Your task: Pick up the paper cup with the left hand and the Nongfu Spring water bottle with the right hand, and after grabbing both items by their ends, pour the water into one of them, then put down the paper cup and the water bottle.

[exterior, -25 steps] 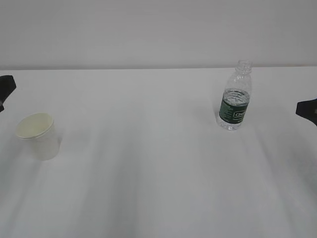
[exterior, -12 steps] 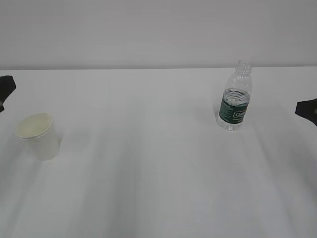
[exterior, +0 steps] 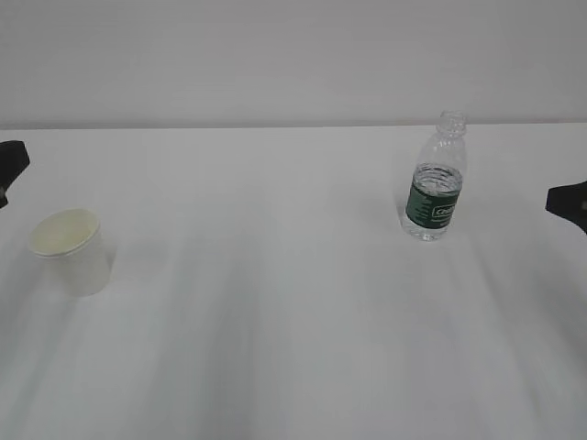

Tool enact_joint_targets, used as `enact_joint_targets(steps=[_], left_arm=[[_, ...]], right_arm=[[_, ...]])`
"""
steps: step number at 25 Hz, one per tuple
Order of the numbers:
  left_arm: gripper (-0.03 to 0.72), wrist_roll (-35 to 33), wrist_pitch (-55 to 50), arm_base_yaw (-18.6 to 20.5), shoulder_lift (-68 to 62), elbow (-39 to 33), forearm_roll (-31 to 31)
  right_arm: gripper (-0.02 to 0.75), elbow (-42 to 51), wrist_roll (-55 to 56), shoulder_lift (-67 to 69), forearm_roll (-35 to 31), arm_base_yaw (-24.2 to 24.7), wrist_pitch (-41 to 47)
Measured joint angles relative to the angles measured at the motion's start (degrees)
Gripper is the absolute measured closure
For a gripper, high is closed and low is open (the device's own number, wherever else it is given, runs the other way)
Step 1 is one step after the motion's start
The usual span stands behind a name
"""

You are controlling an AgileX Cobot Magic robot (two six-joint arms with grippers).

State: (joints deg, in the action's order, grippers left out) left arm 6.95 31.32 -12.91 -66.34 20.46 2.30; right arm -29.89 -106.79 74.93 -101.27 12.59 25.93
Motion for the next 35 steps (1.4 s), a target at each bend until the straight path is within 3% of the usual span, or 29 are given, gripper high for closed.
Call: enact_joint_targets(steps=[22,31,35], left_arm=[[0.273,0.0,-0.3,0.0,0.0,0.0,0.0],[0.277,0.0,-0.3,0.0,0.0,0.0,0.0],[0.278,0.0,-0.3,0.0,0.0,0.0,0.0]], right_arm=[[0.218,-0.2,-0.3,3.2,0.3,0.1,2.8],[0.218,-4.6,9.2,3.2,11.3,0.1,2.9],[0.218,-5.8,17.4,3.2,19.1,0.1,2.4]])
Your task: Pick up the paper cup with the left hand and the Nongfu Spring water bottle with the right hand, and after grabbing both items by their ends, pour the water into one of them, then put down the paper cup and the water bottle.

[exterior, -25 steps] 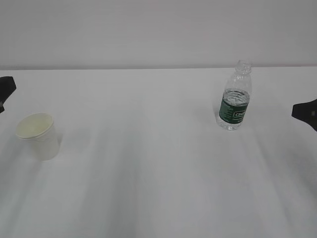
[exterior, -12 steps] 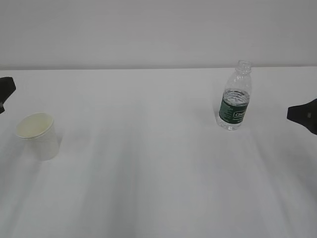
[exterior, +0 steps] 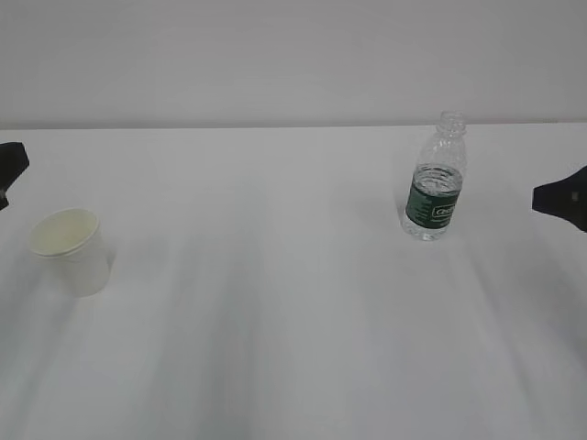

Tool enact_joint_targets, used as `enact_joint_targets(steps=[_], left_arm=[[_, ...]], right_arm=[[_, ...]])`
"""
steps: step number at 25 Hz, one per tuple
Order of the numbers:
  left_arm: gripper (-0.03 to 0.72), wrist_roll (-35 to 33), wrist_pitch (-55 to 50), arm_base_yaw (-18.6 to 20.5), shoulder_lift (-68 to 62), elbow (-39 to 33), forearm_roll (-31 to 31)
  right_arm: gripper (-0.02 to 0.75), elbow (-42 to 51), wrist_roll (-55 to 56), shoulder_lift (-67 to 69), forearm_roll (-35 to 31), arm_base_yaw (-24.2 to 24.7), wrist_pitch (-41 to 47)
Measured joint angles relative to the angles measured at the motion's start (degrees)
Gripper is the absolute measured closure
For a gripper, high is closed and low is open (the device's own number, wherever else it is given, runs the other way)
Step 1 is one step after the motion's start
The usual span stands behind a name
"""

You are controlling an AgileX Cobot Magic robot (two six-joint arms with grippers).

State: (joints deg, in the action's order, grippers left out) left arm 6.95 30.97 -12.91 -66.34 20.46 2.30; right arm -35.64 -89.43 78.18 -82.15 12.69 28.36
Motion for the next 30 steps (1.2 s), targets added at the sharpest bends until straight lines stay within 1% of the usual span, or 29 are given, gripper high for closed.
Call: enact_joint_targets(steps=[4,8,13,17,22,23,25,29,30], left_arm=[[0.278,0.0,0.0,0.0,0.0,0.0,0.0],[0.278,0.0,0.0,0.0,0.0,0.0,0.0],[0.279,0.0,0.0,0.0,0.0,0.0,0.0],[0.28,0.0,0.0,0.0,0.0,0.0,0.0],[0.28,0.0,0.0,0.0,0.0,0.0,0.0],[0.28,0.0,0.0,0.0,0.0,0.0,0.0],[0.28,0.0,0.0,0.0,0.0,0.0,0.0],[0.281,0.0,0.0,0.0,0.0,0.0,0.0],[0.281,0.0,0.0,0.0,0.0,0.0,0.0]], right_arm=[[0.218,-1.2,7.6,-2.0,5.8,0.0,-3.5],[0.218,-3.0,13.1,-5.5,9.2,0.0,-7.8],[0.218,-3.7,19.6,-7.8,15.0,0.0,-9.3],[0.218,-3.9,30.2,-8.7,23.7,0.0,-11.5],[0.218,-4.0,51.3,-10.8,39.2,0.0,-17.7],[0.218,-4.0,53.9,-11.1,40.5,0.0,-19.2],[0.218,-4.0,56.9,-11.6,40.9,0.0,-21.2],[0.218,-4.1,58.0,-11.7,40.8,0.0,-22.1],[0.218,-4.1,58.5,-11.7,41.8,-0.1,-22.1]])
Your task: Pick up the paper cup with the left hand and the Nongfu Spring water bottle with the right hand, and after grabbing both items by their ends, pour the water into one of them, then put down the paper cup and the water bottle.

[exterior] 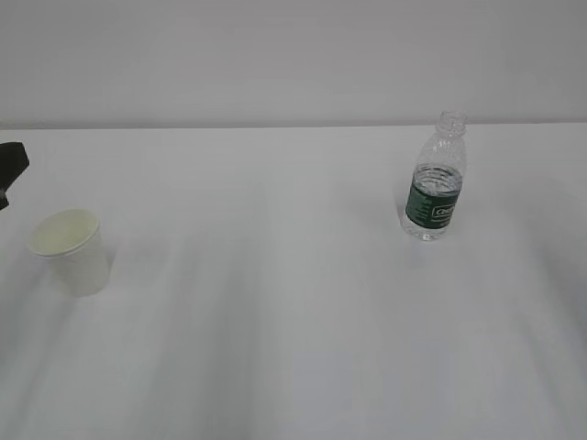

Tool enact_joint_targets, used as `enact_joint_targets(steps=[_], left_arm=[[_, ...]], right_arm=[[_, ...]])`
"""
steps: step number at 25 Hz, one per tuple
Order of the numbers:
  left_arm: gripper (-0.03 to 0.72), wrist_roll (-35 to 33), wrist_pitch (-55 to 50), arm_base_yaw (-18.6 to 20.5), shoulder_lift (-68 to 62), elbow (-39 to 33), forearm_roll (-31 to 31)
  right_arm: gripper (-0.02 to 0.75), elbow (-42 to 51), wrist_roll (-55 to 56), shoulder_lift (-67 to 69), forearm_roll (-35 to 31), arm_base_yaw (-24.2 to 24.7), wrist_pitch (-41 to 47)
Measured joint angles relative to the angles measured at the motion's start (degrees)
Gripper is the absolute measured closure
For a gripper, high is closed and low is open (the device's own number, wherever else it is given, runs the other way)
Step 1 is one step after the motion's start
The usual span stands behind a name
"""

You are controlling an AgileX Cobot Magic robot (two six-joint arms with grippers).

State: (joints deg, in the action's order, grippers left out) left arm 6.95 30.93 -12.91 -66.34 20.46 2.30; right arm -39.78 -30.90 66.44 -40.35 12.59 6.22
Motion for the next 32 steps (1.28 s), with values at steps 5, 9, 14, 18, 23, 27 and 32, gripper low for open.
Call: enact_joint_targets(steps=[5,9,14,18,23,27,32], left_arm=[[0.281,0.0,0.0,0.0,0.0,0.0,0.0],[0.281,0.0,0.0,0.0,0.0,0.0,0.0],[0.281,0.0,0.0,0.0,0.0,0.0,0.0],[0.281,0.0,0.0,0.0,0.0,0.0,0.0],[0.281,0.0,0.0,0.0,0.0,0.0,0.0],[0.281,0.0,0.0,0.0,0.0,0.0,-0.1],[0.281,0.0,0.0,0.0,0.0,0.0,-0.2]], right_arm=[[0.218,0.0,16.1,0.0,17.5,-3.1,-2.9],[0.218,0.0,21.7,0.0,22.6,-6.6,-6.2],[0.218,0.0,22.3,0.0,24.7,-11.7,-8.9],[0.218,0.0,23.9,0.0,31.5,-15.1,-10.0],[0.218,0.0,43.6,0.0,55.4,-16.1,-11.0],[0.218,0.0,49.8,0.0,61.5,-16.1,-13.1],[0.219,0.0,50.7,0.0,62.7,-16.1,-13.6]])
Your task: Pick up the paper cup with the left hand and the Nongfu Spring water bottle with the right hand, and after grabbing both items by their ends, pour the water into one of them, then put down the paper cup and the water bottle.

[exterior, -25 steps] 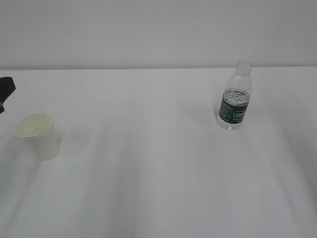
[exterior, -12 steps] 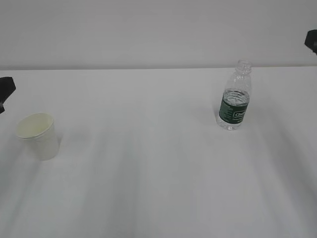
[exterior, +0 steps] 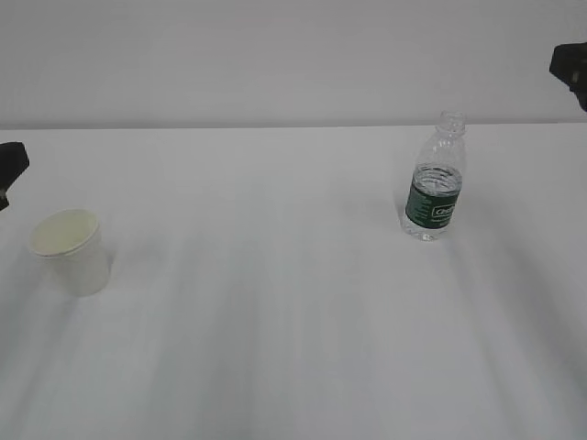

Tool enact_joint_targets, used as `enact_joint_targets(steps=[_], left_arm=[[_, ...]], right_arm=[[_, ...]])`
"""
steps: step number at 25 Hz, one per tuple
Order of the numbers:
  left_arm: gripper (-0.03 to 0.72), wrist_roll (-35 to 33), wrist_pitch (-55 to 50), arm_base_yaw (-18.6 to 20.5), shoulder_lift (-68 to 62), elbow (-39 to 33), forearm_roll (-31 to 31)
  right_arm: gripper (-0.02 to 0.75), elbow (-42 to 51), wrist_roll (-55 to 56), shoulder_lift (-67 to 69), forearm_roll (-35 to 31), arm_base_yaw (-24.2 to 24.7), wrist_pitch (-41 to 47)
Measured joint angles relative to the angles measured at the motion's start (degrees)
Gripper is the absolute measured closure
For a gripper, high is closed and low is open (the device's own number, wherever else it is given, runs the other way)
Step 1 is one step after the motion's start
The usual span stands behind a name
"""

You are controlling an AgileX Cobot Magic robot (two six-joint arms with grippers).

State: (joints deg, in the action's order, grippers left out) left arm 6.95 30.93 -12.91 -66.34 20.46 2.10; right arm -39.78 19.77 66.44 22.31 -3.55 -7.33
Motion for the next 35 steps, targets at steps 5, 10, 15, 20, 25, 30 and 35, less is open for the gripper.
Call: enact_joint_targets(steps=[5,10,15,20,25,30,35], left_arm=[[0.281,0.0,0.0,0.0,0.0,0.0,0.0],[0.281,0.0,0.0,0.0,0.0,0.0,0.0],[0.281,0.0,0.0,0.0,0.0,0.0,0.0],[0.281,0.0,0.0,0.0,0.0,0.0,0.0],[0.281,0.0,0.0,0.0,0.0,0.0,-0.1],[0.281,0.0,0.3,0.0,0.0,0.0,-0.1],[0.281,0.0,1.2,0.0,0.0,0.0,-0.8]], right_arm=[[0.219,0.9,0.1,0.0,0.1,0.0,-0.5],[0.219,5.5,0.1,0.0,0.2,0.0,-2.3],[0.219,10.3,1.6,0.0,0.3,0.0,-8.0],[0.219,13.8,1.8,0.0,0.3,0.0,-9.9],[0.219,16.5,2.0,0.4,0.3,0.0,-13.2],[0.219,19.1,2.0,6.4,0.3,0.0,-20.6],[0.219,19.7,0.6,14.5,0.3,0.0,-31.3]])
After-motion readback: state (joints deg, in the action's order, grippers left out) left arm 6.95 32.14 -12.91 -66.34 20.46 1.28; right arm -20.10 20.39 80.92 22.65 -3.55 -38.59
